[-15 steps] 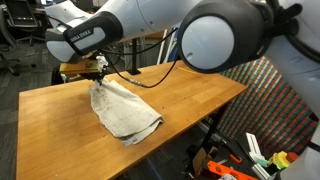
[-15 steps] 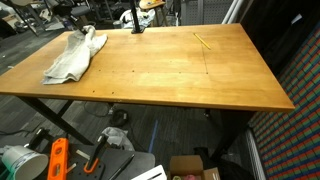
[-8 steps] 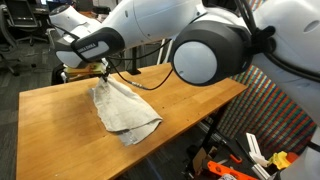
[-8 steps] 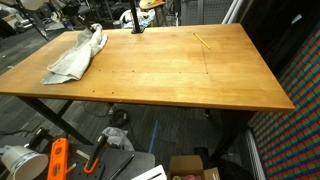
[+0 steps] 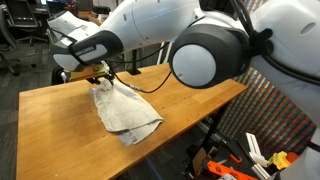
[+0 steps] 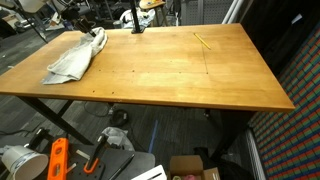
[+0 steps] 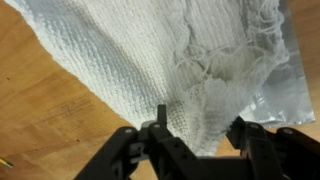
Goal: Fold the towel in half
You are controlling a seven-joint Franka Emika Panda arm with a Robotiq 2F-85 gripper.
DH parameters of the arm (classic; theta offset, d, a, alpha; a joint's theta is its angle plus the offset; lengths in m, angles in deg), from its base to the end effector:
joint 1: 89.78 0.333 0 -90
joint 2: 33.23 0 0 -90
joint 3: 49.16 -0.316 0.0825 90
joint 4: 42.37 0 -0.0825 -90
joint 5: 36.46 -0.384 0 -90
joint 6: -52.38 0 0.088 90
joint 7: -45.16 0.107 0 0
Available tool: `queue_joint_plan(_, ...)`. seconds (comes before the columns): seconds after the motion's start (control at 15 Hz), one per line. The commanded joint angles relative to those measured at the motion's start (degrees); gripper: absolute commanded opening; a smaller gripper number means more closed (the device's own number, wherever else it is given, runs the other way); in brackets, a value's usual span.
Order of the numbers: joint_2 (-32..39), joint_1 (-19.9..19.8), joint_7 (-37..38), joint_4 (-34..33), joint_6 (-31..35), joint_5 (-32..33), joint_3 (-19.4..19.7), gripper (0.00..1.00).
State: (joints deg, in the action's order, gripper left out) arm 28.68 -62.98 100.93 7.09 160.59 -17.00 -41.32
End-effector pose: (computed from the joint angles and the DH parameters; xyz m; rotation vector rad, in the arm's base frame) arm 0.7399 0.2768 0.2449 2.6750 -0.6220 0.3280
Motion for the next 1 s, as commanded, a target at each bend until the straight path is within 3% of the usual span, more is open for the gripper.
queue_joint_plan(0.0, -5.1, -1.8, -10.5, 5.1, -1.3, -1.2, -3.0, 0.92)
queue_joint_plan(0.13, -7.9, -3.2, -15.0, 8.6, 1.2, -1.8, -4.3, 1.0)
queue_joint_plan(0.4, -15.3, -8.3, -24.3, 17.2, 7.8, -6.3, -9.2, 1.0)
queue_joint_plan(0.73, -22.4, -15.6, -38.7, 28.7, 8.6, -13.4, -15.2, 1.0)
queue_joint_plan(0.93, -24.5, -17.5, -47.3, 35.2, 13.1, -19.9, -16.8, 1.0)
